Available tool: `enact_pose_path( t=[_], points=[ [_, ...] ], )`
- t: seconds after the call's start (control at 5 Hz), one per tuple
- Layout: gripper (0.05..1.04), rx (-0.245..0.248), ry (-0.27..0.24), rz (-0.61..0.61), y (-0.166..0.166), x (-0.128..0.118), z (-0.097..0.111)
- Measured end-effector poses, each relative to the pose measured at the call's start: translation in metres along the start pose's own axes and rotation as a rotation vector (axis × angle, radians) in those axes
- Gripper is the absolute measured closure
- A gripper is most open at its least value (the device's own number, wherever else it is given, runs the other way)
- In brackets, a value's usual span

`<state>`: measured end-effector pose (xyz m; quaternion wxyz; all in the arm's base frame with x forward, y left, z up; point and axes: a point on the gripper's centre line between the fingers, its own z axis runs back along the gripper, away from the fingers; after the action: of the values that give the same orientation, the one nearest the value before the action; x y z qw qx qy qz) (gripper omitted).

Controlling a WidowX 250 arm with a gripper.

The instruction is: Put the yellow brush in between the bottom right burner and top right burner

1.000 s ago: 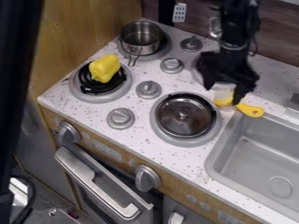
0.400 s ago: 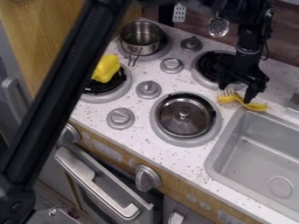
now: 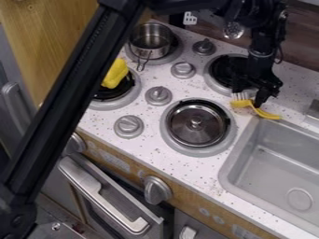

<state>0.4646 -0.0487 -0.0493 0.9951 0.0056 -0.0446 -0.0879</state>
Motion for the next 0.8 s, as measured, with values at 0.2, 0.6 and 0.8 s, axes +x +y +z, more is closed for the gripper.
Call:
enact_pose_path(
  t=[0.2,0.6,0.8],
  points=[
    [0.666,-0.014,0.005,-0.006,0.000,-0.005,0.003],
    [0.996,-0.038,-0.007,-0.041,0.001,-0.021,0.015],
    [1.028,-0.042,-0.023,-0.075,0.002,-0.026,0.021]
  ],
)
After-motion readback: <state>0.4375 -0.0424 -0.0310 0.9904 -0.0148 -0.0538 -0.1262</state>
